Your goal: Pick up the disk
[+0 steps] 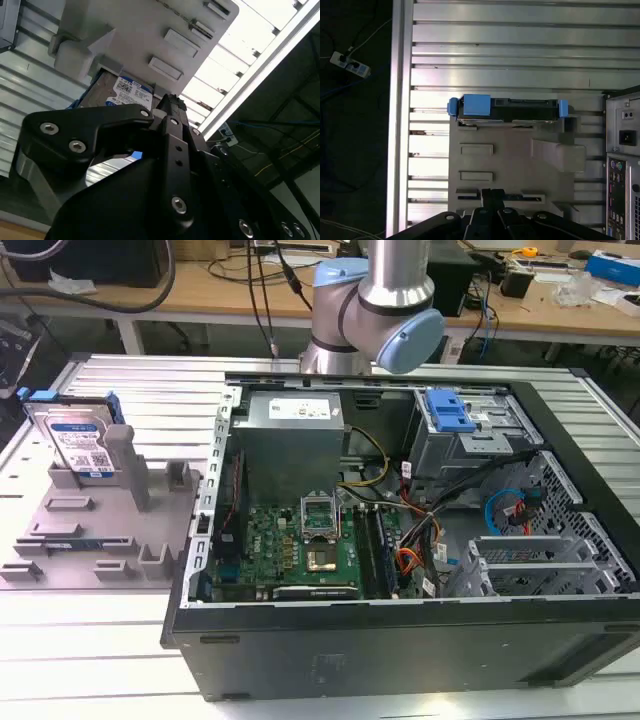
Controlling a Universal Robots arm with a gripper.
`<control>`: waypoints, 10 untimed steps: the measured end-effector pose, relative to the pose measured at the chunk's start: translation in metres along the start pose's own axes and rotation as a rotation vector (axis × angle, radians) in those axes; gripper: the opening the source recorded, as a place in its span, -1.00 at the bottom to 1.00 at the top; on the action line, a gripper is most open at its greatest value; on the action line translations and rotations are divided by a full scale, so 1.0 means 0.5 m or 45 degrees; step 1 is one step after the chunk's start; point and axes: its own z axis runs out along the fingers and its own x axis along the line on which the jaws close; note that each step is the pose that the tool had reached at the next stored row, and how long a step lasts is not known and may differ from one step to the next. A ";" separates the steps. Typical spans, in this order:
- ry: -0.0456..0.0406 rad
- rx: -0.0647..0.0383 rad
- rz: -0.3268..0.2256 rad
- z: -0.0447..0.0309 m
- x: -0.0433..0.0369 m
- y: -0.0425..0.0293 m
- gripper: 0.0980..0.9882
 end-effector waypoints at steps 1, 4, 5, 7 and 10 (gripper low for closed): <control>0.000 0.000 0.000 0.000 0.000 0.000 -0.98; 0.000 0.000 0.000 0.000 0.000 0.000 -0.98; 0.000 0.000 0.000 0.000 0.000 0.000 -0.98; 0.000 0.000 0.000 0.000 0.000 0.000 -0.98; 0.000 0.000 0.000 0.000 0.000 0.000 -0.98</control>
